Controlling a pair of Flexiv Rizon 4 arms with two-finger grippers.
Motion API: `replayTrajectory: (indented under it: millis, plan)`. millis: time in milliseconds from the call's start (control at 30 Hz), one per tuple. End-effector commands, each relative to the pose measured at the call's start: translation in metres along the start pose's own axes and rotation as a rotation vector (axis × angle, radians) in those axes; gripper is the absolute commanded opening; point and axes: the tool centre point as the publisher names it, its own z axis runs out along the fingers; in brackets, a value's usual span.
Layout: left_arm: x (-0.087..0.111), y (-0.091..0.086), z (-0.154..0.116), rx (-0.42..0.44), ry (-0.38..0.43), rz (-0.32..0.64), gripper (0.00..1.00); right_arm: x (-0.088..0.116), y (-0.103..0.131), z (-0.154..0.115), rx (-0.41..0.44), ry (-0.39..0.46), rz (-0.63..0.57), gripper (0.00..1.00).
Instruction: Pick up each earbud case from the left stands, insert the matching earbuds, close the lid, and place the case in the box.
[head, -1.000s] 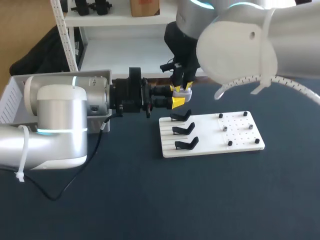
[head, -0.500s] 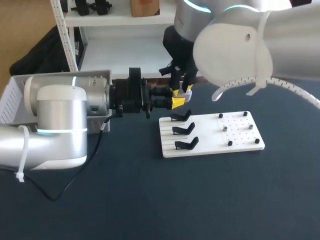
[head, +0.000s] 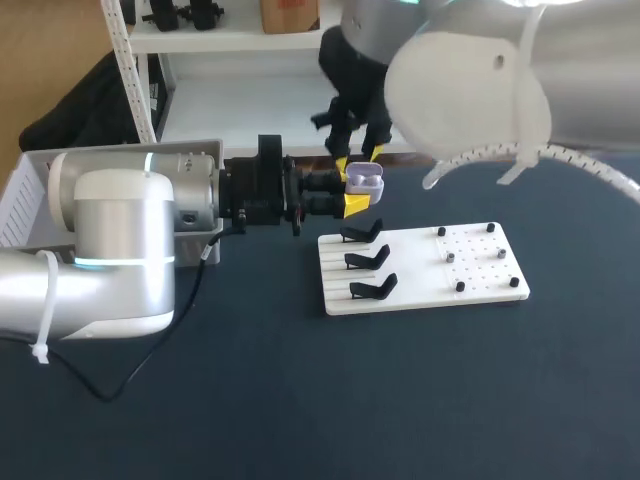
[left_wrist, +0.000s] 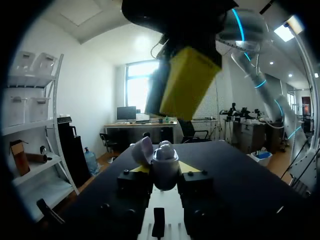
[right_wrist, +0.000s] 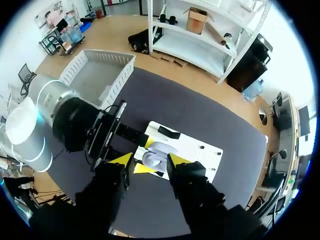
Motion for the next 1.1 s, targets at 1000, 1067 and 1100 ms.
replayTrajectory:
  millis: [1000,1067,1100]
  plan:
    - [0.0,0.0,0.0,-0.002,-0.002,0.0,0.0,0.012,-0.05,0.053,0.032,0.041,0.158,0.38]
    - [0.0,0.0,0.0,-0.002,-0.002,0.0,0.0,0.016,-0.048,0.05,0.026,0.04,0.162,0.39]
    - [0.0,0.0,0.0,-0.002,-0.002,0.0,0.0,0.018,-0.047,0.049,0.023,0.038,0.163,0.39]
